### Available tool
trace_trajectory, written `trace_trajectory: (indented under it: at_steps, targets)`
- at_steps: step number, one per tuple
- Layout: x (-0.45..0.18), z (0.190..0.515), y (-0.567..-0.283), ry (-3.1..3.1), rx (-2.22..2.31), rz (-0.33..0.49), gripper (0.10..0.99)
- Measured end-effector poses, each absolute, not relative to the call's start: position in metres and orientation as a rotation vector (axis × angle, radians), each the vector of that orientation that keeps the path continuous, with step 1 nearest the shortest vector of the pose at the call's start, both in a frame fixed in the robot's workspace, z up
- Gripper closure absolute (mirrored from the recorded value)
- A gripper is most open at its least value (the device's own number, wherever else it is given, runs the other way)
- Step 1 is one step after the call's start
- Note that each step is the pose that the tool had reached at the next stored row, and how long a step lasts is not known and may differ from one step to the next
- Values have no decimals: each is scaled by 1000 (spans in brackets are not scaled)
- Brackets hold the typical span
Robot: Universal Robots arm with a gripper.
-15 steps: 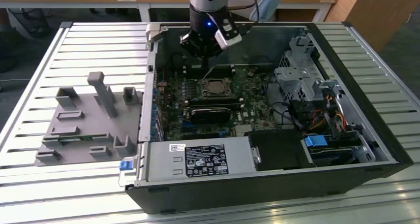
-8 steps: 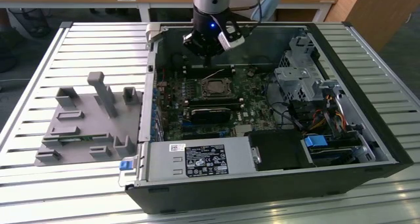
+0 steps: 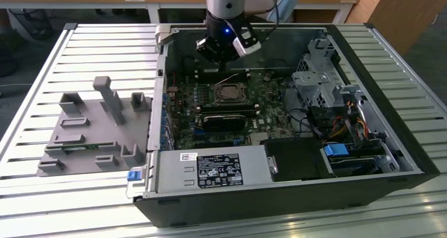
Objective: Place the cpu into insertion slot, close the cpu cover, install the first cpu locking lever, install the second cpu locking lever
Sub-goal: 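Install the first cpu locking lever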
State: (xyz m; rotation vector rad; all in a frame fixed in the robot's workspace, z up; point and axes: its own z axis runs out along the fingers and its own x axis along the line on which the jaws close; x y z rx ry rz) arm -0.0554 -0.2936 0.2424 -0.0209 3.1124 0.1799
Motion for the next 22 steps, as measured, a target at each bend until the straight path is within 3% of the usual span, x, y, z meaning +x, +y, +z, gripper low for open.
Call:
trace_trajectory:
  at_steps: [22]
  targets:
    - [-39,230,-293,3112,-21,179,980]
